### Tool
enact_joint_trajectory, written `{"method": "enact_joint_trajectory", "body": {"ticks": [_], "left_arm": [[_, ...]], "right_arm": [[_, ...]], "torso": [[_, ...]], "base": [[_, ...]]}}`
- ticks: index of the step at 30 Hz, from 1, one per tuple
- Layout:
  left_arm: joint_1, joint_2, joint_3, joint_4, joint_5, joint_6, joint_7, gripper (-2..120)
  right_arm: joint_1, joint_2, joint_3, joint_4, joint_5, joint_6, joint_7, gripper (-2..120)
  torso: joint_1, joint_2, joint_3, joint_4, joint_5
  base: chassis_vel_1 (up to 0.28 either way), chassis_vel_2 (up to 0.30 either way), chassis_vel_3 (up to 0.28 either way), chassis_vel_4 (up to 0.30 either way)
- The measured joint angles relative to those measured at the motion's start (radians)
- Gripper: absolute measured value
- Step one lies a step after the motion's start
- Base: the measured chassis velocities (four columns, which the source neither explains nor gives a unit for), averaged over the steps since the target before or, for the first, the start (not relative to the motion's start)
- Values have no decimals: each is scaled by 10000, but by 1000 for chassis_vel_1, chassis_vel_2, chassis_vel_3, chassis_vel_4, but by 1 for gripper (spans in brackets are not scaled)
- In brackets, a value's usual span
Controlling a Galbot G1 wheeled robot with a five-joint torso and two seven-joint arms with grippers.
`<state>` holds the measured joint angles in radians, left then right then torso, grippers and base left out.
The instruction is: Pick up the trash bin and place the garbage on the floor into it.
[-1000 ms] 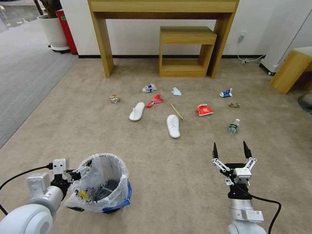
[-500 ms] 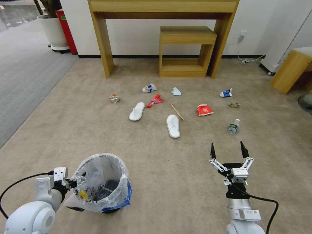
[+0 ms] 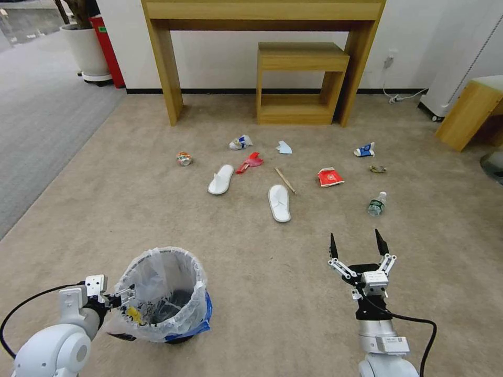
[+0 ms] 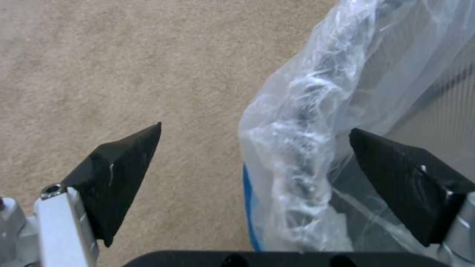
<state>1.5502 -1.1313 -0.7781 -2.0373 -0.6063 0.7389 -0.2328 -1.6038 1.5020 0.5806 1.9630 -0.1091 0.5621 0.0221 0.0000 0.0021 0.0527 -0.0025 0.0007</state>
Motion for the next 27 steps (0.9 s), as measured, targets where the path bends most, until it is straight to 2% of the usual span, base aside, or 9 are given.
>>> {"method": "enact_joint_trajectory", "body": {"ticks": [14, 16, 17, 20, 21, 24, 25, 27], "left_arm": [[-352, 26, 185, 489, -237, -18, -118, 97], [-355, 62, 191, 563, -236, -22, -116, 87], [-355, 62, 191, 563, -236, -22, -116, 87], [-328, 30, 279, 633, -192, -26, -117, 72], [-328, 30, 279, 633, -192, -26, -117, 72], [-327, -23, 327, 708, -93, -65, -121, 57], [-327, -23, 327, 708, -93, -65, -121, 57], [-329, -27, 335, 783, 13, -87, -118, 49]], "right_arm": [[11, 99, -107, -29, -231, 20, 0, 100], [4, 109, -117, -39, -264, 19, 0, 100], [4, 109, -117, -39, -264, 19, 0, 100], [19, 145, -131, -88, -320, 20, 3, 100], [19, 145, -131, -88, -320, 20, 3, 100], [35, 157, -147, -128, -350, 20, 7, 100], [35, 157, -147, -128, -350, 20, 7, 100], [47, 157, -150, -148, -353, 25, 9, 100]], "torso": [[0, 0, 0, 0, 0], [0, 0, 0, 1, 0], [0, 0, 0, 1, 0], [0, 0, -1, 0, 0], [0, 0, -1, 0, 0], [0, 1, -1, 0, 4], [0, 1, -1, 0, 4], [0, 0, -1, 0, 5]], "base": [[0, 0, 0, 0], [0, 0, 0, 0], [0, 0, 0, 0], [0, 0, 0, 0], [0, 0, 0, 0], [0, 0, 0, 0], [0, 0, 0, 0], [0, 0, 0, 0]]}}
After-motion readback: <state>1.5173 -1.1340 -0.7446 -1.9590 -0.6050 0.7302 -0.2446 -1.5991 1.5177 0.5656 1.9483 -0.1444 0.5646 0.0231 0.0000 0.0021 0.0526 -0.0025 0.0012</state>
